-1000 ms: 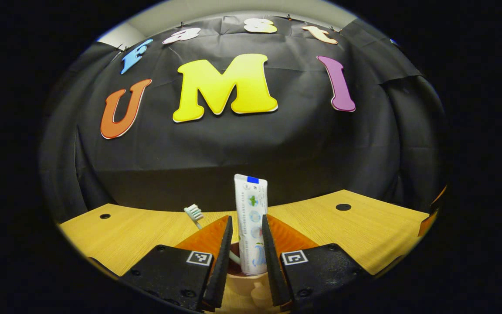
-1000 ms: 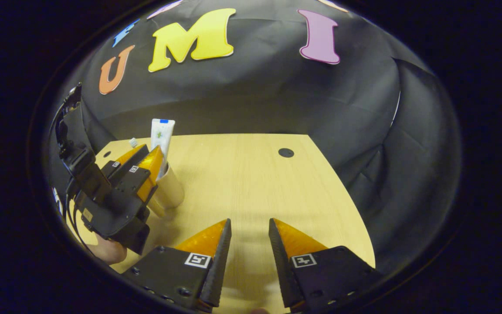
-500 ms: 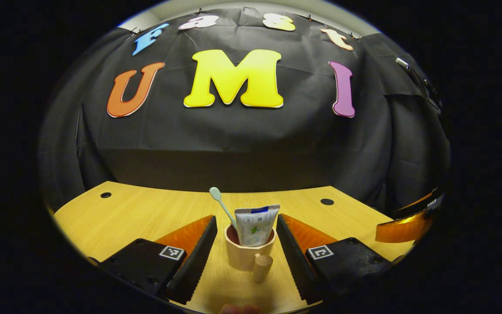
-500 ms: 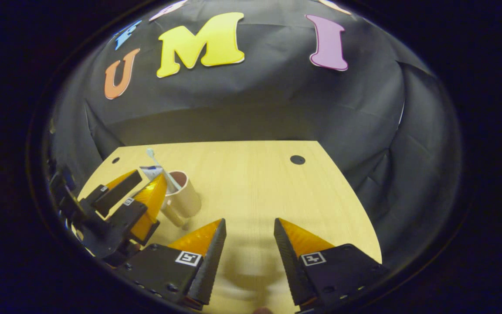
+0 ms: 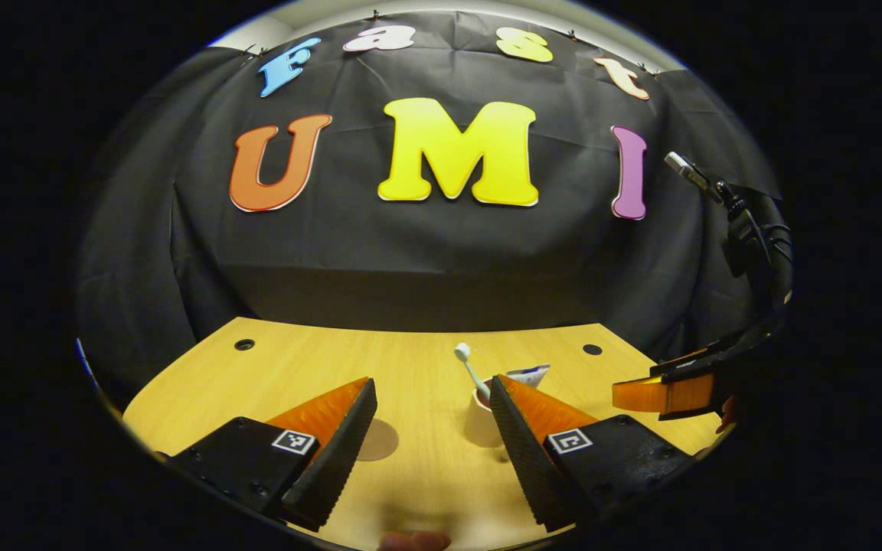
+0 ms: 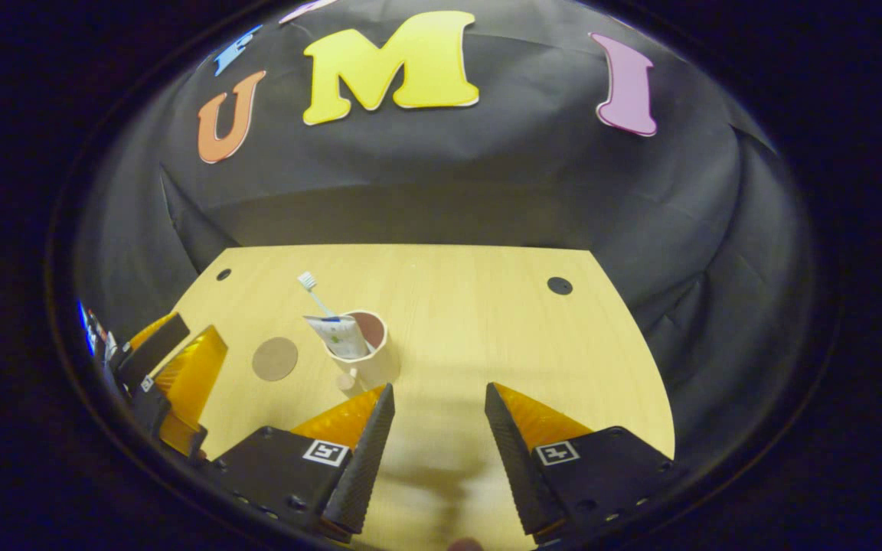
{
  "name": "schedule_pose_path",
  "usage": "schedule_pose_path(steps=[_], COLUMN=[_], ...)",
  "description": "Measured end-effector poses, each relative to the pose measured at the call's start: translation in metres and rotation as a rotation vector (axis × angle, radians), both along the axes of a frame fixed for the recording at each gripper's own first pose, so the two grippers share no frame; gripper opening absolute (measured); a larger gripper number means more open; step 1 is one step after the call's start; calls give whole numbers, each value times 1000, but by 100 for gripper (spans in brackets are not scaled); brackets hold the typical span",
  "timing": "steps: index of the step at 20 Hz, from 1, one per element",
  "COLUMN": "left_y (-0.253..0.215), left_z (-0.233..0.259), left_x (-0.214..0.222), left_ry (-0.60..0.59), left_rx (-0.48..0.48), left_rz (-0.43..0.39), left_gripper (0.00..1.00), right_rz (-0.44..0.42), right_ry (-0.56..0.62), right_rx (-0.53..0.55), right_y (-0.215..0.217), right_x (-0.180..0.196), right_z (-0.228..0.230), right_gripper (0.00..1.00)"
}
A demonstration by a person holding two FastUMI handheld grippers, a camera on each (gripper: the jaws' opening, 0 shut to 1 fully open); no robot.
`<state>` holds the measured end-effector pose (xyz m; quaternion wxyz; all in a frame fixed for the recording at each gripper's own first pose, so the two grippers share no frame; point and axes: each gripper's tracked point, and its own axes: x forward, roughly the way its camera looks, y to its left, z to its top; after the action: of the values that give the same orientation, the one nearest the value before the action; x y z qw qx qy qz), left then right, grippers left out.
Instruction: Put the toothbrush and toothpaste on the desktop into the cup, then pick up the cup and place it on the coaster on the desktop.
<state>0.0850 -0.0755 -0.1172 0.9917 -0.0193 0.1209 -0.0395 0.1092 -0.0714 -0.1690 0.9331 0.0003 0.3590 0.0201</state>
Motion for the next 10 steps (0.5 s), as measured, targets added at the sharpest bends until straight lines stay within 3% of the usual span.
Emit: schedule_pose_path(steps=[10], left_y=[75], left_z=[12], left_x=[-15], left_ry=[28], left_rx=[1], left_rz=[72], left_gripper=[94], right_rz=[80], right_ry=[204], right_rx=[-15], right_y=[70], right_x=[24], right_z=[-36], right_gripper=[73])
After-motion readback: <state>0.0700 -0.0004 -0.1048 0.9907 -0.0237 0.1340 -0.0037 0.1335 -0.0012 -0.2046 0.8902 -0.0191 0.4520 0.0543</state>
